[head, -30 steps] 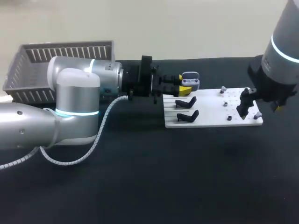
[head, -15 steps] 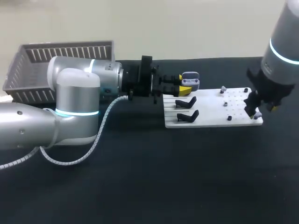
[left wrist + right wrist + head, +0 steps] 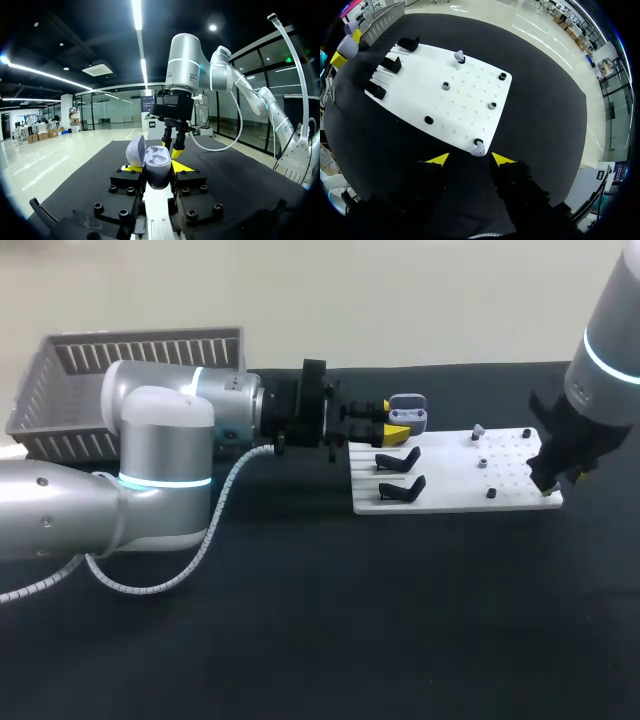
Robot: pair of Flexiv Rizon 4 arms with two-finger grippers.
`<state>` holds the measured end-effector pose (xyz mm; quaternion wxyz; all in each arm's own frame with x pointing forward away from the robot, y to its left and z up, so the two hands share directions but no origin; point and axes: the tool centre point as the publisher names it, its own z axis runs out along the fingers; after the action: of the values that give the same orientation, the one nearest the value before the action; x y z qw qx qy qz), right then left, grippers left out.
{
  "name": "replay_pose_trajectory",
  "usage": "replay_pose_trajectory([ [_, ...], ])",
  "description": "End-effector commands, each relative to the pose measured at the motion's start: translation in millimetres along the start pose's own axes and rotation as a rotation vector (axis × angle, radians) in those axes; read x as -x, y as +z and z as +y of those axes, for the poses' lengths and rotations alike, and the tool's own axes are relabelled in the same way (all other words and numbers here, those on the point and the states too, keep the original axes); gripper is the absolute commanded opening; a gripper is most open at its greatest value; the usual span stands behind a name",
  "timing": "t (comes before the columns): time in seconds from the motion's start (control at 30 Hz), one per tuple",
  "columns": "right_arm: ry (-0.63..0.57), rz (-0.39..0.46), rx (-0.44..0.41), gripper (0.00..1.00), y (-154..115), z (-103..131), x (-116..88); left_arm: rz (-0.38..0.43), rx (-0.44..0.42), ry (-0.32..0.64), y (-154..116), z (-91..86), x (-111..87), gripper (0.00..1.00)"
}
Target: Pick up each earbud case from the left stands, insert the matching earbuds, close the lid, and place the case in the box.
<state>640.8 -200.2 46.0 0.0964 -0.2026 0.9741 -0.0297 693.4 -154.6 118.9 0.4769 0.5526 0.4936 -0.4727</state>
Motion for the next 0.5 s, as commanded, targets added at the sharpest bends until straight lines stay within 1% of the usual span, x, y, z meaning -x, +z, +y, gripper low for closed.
replay_pose_trajectory([
  [0.03,-0.003,0.006,0.005,0.48,6.3,1.2,4.6,-0.003,0.006,0.003,-0.1,-1.5,-0.8,0.00],
  [0.5,0.016,0.018,-0.008,0.47,15.3,0.3,6.9,-0.003,0.006,0.003,-0.1,-1.5,-0.8,0.00],
])
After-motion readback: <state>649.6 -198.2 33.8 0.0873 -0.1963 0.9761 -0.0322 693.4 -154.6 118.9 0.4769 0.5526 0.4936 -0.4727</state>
